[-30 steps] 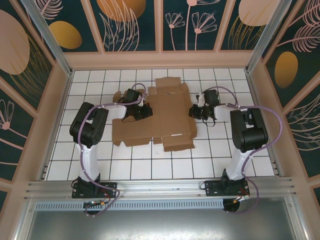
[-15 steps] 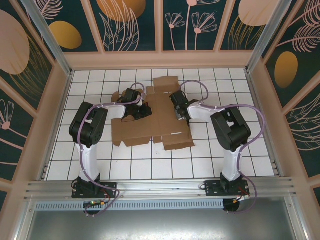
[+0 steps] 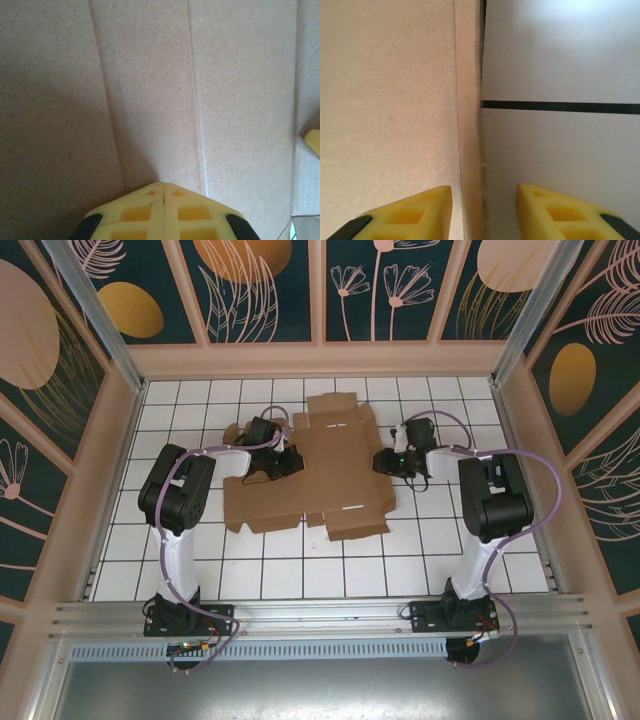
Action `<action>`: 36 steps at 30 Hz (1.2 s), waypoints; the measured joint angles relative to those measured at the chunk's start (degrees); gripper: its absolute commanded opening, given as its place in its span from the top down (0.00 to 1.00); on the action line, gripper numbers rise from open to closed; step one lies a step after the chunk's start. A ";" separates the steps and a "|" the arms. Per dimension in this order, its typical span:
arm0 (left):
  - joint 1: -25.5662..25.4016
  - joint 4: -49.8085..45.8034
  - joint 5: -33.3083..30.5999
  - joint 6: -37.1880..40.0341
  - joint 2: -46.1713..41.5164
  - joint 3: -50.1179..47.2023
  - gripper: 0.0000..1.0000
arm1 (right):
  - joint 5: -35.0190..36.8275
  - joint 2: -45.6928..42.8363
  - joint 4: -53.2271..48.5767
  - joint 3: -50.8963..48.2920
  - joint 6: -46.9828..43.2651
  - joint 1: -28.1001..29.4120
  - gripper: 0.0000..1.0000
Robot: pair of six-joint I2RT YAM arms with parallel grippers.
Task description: Fold the paper box
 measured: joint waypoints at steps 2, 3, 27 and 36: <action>0.13 0.07 0.79 -0.24 0.07 -0.13 1.00 | -4.63 0.74 2.25 -0.74 0.96 -1.51 0.61; 0.15 0.22 1.11 -0.44 0.13 -0.24 1.00 | -5.90 1.09 2.54 -0.72 1.18 -1.92 0.61; 2.62 5.57 7.43 -4.55 0.92 -2.60 1.00 | -20.35 5.49 9.51 -1.49 5.97 -2.80 0.84; 2.23 4.42 6.91 -4.92 -1.22 -3.26 1.00 | -12.50 0.24 -5.86 1.84 3.39 -1.77 0.99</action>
